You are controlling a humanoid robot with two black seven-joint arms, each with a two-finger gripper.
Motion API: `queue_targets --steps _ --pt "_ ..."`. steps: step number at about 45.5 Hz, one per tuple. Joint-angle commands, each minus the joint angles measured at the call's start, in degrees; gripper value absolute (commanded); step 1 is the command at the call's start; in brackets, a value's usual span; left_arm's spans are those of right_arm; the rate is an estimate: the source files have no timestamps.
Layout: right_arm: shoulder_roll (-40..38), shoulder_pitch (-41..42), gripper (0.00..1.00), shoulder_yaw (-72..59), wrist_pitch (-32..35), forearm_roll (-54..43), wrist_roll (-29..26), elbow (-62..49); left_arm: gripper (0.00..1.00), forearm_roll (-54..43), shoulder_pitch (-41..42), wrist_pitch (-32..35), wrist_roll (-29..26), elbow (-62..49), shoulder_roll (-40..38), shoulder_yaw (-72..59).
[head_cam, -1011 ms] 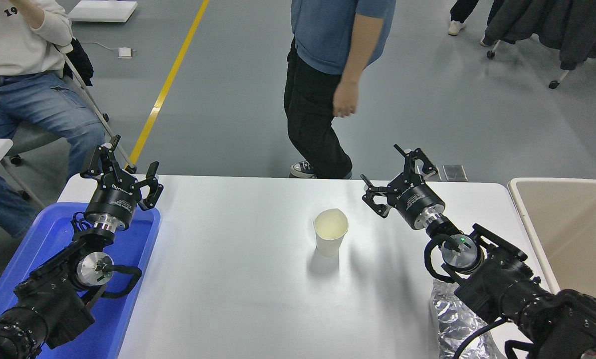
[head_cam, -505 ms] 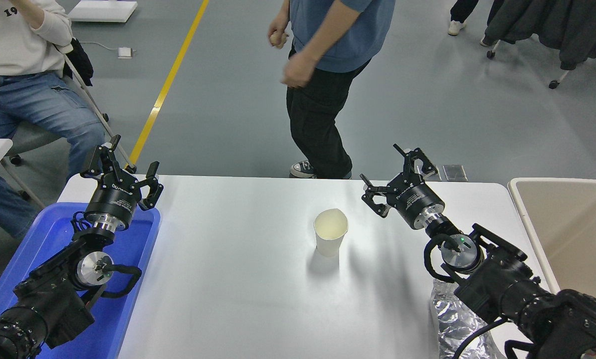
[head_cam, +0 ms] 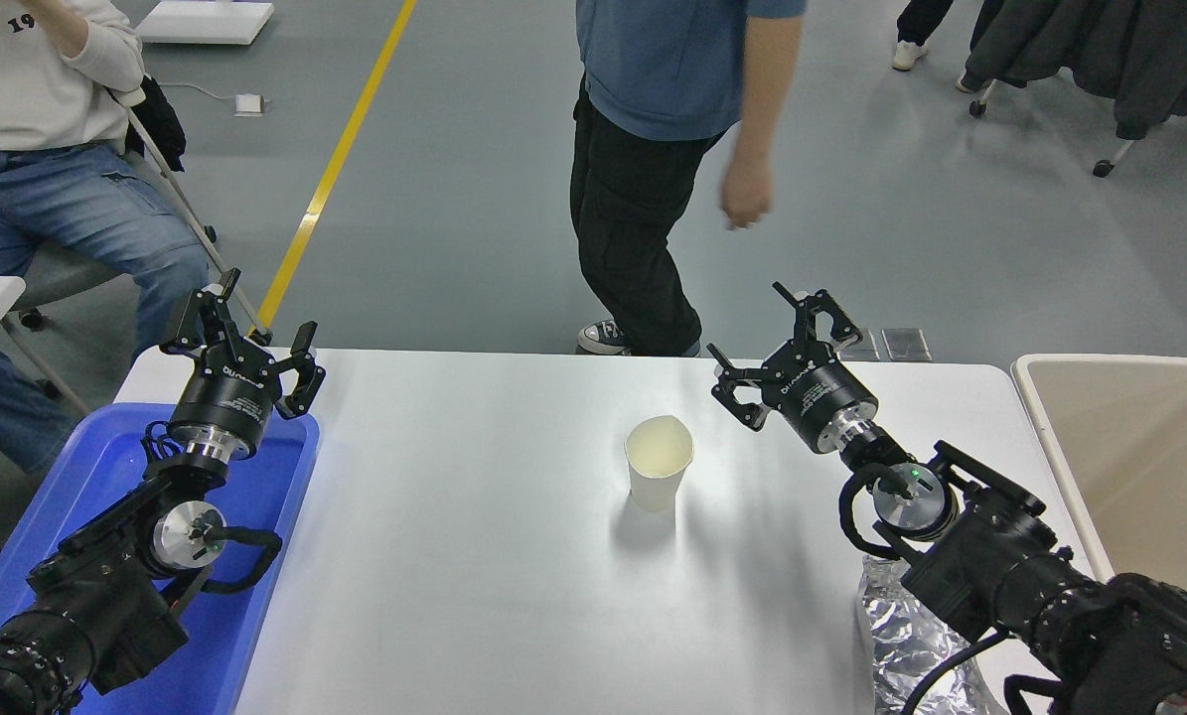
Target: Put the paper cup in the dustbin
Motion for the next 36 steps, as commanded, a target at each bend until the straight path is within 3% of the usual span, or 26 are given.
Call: queue_targets --steps 1,24,36 --pt "0.00 -0.57 1.00 -0.18 0.12 -3.72 0.00 2.88 1.00 0.00 0.00 0.08 0.00 0.01 0.00 0.00" --pt "-5.27 -0.57 1.00 -1.06 -0.41 -15.76 -0.09 17.73 1.00 0.00 0.00 0.08 0.00 0.10 0.00 0.00" --pt "-5.54 1.36 1.00 -1.24 -0.32 -30.61 -0.26 19.93 1.00 0.00 0.00 0.08 0.00 0.10 0.00 0.00"
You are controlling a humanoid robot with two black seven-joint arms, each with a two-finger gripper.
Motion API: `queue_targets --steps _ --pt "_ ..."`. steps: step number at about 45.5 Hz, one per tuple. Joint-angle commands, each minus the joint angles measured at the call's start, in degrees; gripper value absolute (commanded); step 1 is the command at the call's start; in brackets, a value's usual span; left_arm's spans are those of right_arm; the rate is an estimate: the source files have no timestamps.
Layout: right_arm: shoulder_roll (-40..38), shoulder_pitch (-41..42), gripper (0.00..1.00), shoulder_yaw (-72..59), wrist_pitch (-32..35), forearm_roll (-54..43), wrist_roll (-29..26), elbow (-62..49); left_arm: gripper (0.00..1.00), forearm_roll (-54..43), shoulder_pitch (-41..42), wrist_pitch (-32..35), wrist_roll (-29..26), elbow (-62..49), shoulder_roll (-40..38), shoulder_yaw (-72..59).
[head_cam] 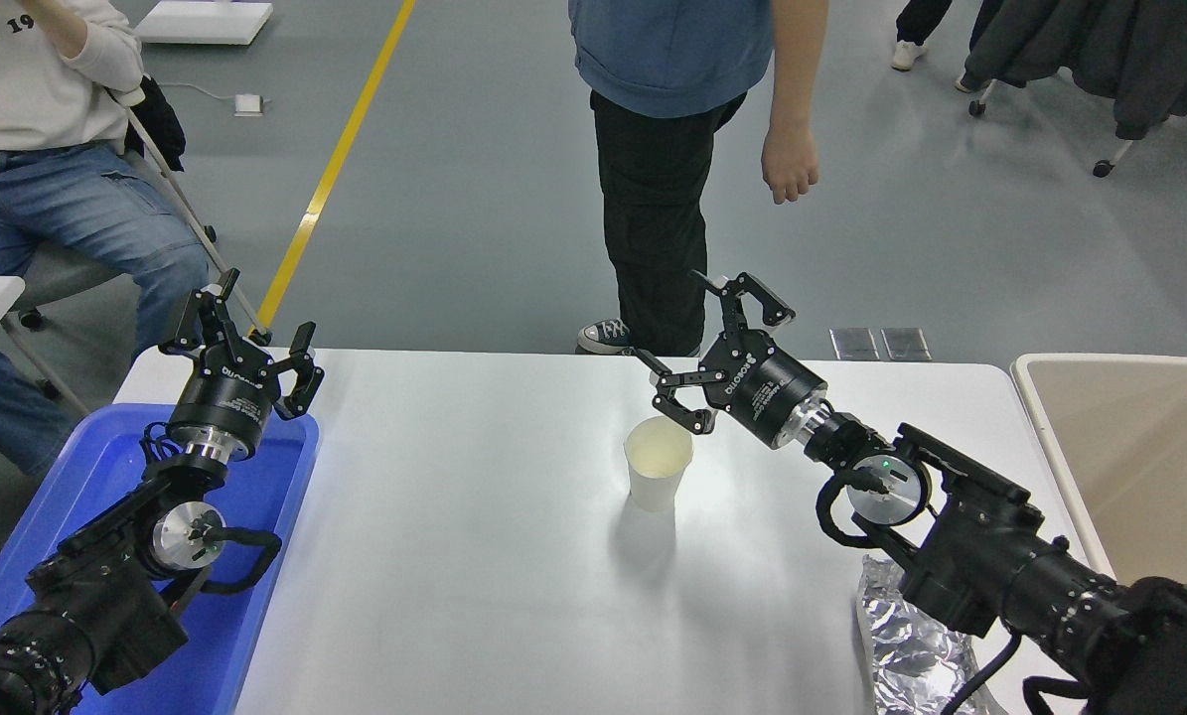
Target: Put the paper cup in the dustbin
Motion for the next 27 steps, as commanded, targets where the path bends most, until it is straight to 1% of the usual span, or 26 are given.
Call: queue_targets --steps 1,8,23,27 --pt "-0.85 1.86 1.00 -0.16 -0.04 -13.08 -0.19 2.95 1.00 0.00 0.00 0.00 0.00 0.00 0.00 0.00" --pt "-0.94 3.44 1.00 -0.34 0.05 -21.43 -0.46 3.65 1.00 0.00 0.00 0.00 0.00 0.00 0.00 0.00" --pt "-3.31 8.80 1.00 -7.19 -0.04 -35.85 -0.37 3.48 1.00 0.00 0.00 -0.09 -0.08 0.00 0.00 0.00" --pt "-4.54 10.56 1.00 -9.21 0.05 -38.05 -0.37 3.48 1.00 0.00 0.00 -0.09 0.00 0.00 0.00 0.00"
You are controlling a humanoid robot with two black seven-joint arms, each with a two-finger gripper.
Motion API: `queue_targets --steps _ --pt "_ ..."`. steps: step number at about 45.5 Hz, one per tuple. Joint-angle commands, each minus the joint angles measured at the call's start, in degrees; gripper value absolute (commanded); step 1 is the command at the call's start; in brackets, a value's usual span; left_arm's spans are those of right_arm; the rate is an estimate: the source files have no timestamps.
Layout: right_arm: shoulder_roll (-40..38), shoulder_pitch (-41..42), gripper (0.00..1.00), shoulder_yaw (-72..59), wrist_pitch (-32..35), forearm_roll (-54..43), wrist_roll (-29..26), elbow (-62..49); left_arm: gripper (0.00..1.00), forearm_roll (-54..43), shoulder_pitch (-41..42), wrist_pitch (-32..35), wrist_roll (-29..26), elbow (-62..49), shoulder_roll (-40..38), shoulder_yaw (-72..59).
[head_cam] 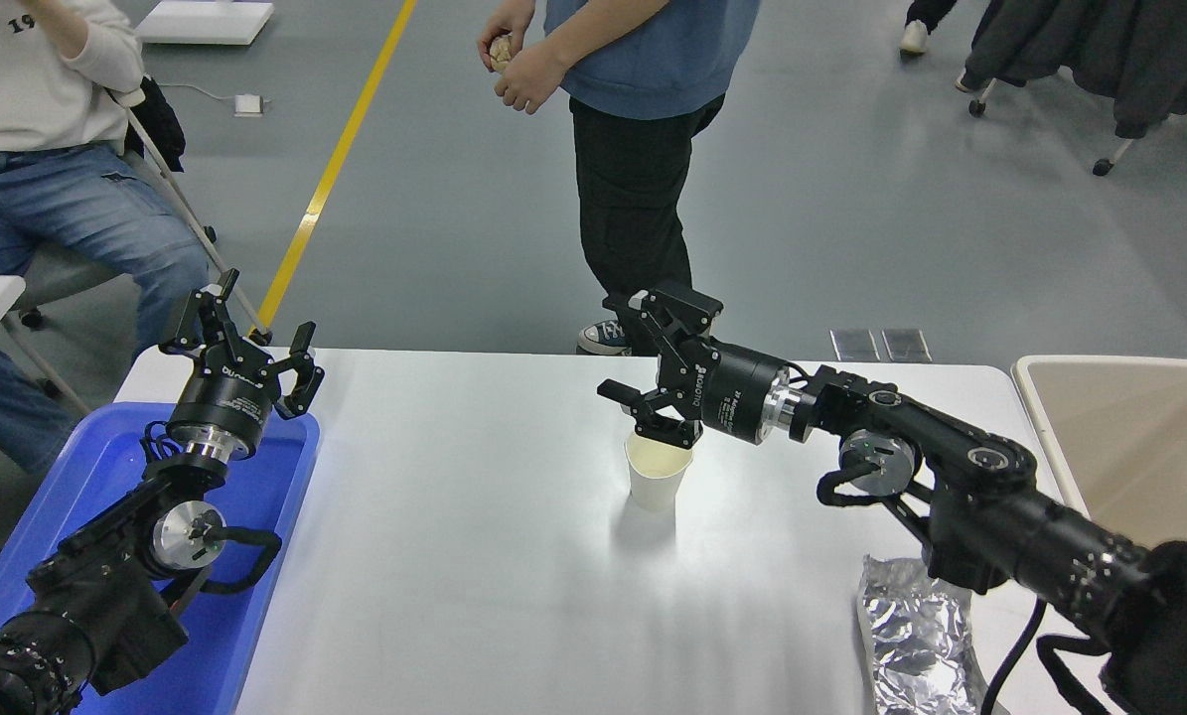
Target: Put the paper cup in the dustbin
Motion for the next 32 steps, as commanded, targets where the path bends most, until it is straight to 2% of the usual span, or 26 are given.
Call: queue_targets --steps 1,20,32 --pt "-2.38 4.54 1.00 -5.18 0.00 -9.74 0.03 0.06 1.00 0.00 0.00 0.00 -0.05 0.00 0.00 0.00" --pt "-5.55 9.90 1.00 -18.36 -0.43 -13.17 0.39 -0.20 1.00 0.00 0.00 -0.09 0.03 0.00 0.00 0.00" --pt "-5.46 13.16 1.00 -25.93 -4.04 -16.43 0.47 -0.73 1.00 0.00 0.00 -0.09 0.03 0.00 0.00 0.00"
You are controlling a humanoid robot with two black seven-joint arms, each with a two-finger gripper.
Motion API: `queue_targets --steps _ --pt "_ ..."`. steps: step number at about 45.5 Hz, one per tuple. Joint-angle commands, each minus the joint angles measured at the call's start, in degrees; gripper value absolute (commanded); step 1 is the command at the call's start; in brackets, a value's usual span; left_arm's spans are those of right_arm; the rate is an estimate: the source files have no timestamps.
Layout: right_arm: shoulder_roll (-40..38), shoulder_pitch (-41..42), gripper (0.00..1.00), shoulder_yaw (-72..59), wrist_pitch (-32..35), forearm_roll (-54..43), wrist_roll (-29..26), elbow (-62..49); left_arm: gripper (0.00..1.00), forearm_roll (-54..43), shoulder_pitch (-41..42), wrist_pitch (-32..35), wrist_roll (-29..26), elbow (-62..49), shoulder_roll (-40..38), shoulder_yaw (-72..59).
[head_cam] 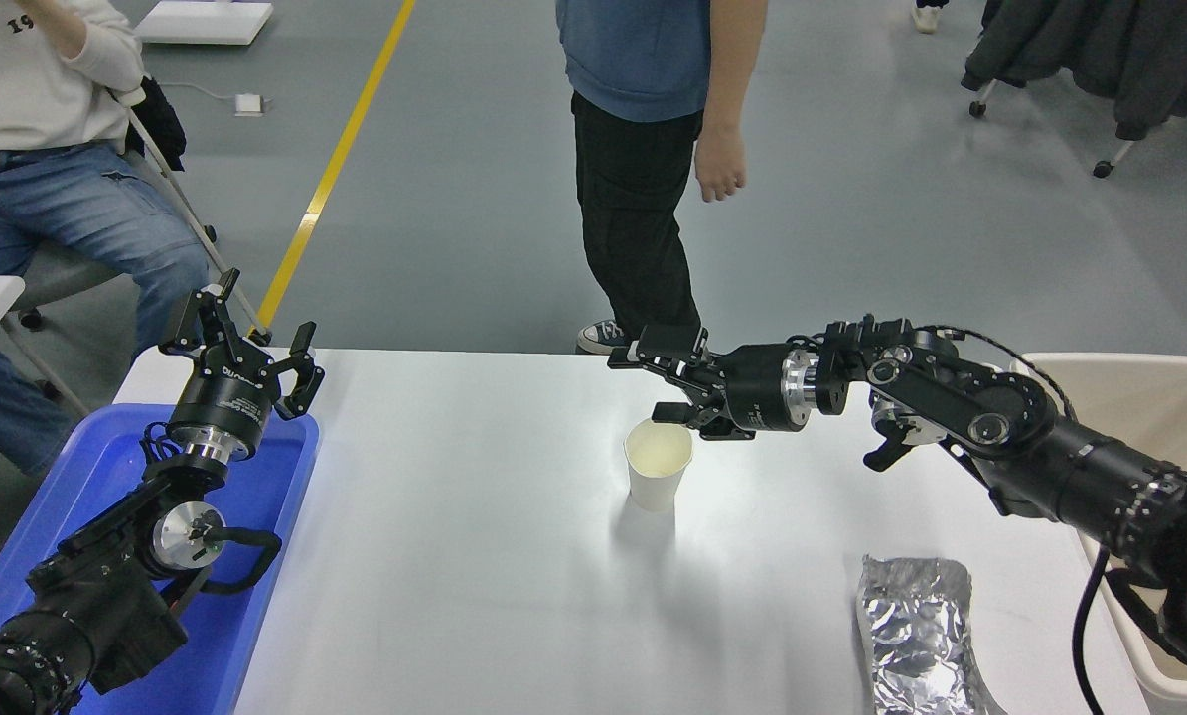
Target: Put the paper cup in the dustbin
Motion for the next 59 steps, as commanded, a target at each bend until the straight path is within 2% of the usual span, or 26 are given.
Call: queue_targets --steps 1,14,35,52,59 --pt "-0.31 2.78 1.00 -7.01 -2.40 -2.43 0.11 -0.34 1.00 0.00 0.00 -0.05 -0.07 0.00 0.00 0.00" --pt "0.04 2.16 1.00 -12.90 -6.97 -3.75 0.37 -0.52 1.00 0.00 0.00 0.03 0.01 0.00 0.00 0.00" --pt "3.20 1.72 1.00 -19.76 -11.81 -4.19 4.15 -3.24 1.00 0.00 0.00 -0.05 0.01 0.00 0.09 0.00" --pt "9.00 0.76 1.00 -22.57 -15.24 -4.19 4.32 -10.53 1.00 0.00 0.00 -0.05 0.01 0.00 0.00 0.00" --pt "10.32 -0.47 0.99 -22.57 -15.32 -4.19 6.52 -13.96 1.00 0.00 0.00 -0.05 0.01 0.00 0.00 0.00"
